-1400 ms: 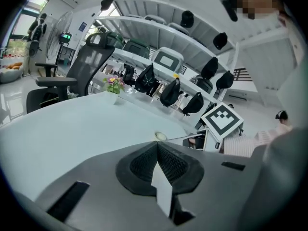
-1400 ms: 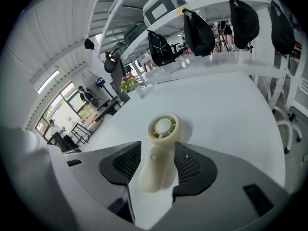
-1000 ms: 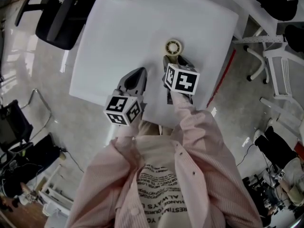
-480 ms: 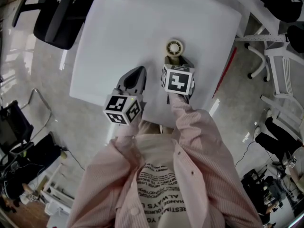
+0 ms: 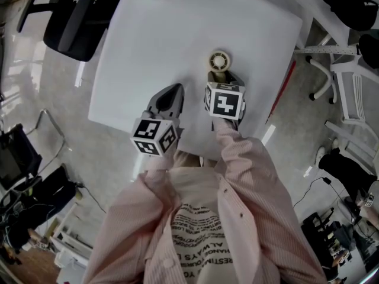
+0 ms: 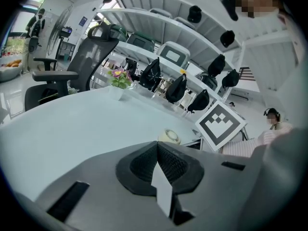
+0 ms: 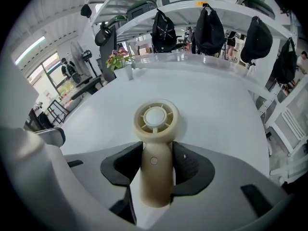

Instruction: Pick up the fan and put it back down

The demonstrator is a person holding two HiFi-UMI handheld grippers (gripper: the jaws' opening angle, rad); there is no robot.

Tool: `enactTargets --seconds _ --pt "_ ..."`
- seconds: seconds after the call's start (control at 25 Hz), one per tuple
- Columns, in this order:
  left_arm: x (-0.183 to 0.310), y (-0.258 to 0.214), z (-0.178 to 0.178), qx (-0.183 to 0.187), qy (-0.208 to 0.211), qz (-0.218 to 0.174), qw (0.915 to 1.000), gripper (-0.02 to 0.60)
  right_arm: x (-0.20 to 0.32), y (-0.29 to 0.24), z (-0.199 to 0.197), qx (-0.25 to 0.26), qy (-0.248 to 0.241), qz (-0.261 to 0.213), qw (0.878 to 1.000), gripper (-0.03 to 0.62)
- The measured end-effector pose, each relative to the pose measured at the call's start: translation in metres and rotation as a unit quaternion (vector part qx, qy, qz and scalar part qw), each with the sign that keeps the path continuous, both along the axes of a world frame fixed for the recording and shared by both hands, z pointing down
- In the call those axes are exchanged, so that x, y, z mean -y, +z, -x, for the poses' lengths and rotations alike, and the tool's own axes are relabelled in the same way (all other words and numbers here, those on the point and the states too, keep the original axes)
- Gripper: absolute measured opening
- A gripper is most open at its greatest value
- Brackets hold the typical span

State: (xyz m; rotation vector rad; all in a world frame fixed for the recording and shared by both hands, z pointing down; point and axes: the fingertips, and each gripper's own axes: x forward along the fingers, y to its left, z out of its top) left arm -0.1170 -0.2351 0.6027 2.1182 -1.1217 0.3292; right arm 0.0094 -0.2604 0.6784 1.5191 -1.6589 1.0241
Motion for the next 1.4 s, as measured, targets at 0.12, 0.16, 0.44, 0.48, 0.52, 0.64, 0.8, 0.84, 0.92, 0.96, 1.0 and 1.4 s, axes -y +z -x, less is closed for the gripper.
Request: enactTargets --seconds 0.12,0.16,0.44,0.48,0.52,0.64,0.8,0.84,0.92,0.96,1.0,1.4 --pt "-0.001 -0.001 0.0 0.002 0.0 -0.001 1.0 0.002 0.002 -0.003 0.0 0.008 0.0 -0.007 1.0 0.184" --pt "-0.001 -0.001 0.0 0.002 0.0 -0.001 1.0 0.001 0.002 -0.004 0.0 0.01 -0.001 -0.011 1.0 0.183" --pt "-0.004 -0.007 0.0 0.005 -0.002 -0.009 0.9999 0.001 0.005 -0.019 0.003 0.033 -0.007 -0.036 0.999 0.183" --pt "-0.004 -0.008 0.0 0.005 -0.002 -0.012 0.9999 0.001 0.005 -0.023 0.003 0.037 -0.008 -0.041 0.998 0.184" --pt "-0.005 -0.011 -0.001 0.005 -0.003 -0.014 0.9999 0.002 0.004 -0.026 0.003 0.042 -0.01 -0.045 0.998 0.183" --pt "-0.008 -0.02 -0.004 0.006 -0.002 -0.024 0.9997 0.002 0.001 -0.039 0.0 0.05 -0.014 -0.058 0.997 0.184" --pt "-0.017 -0.033 -0.007 0.004 -0.002 -0.033 0.9994 0.001 -0.006 -0.058 -0.004 0.058 -0.022 -0.074 0.995 0.183" --pt "-0.019 -0.036 -0.009 0.002 -0.002 -0.036 0.9993 0.002 -0.007 -0.063 -0.005 0.061 -0.024 -0.078 0.995 0.184" --pt "-0.025 -0.043 -0.013 0.001 -0.001 -0.042 0.9991 0.001 -0.012 -0.073 -0.009 0.068 -0.027 -0.087 0.994 0.184" --pt "-0.027 -0.047 -0.014 0.001 -0.001 -0.047 0.9989 0.001 -0.015 -0.078 -0.01 0.071 -0.028 -0.091 0.993 0.183" --pt "-0.029 -0.052 -0.015 0.0 -0.001 -0.051 0.9987 0.001 -0.017 -0.083 -0.012 0.074 -0.03 -0.095 0.992 0.184" --pt "-0.034 -0.102 -0.021 -0.004 0.001 -0.107 0.9943 0.001 -0.026 -0.141 -0.021 0.099 -0.05 -0.156 0.981 0.184"
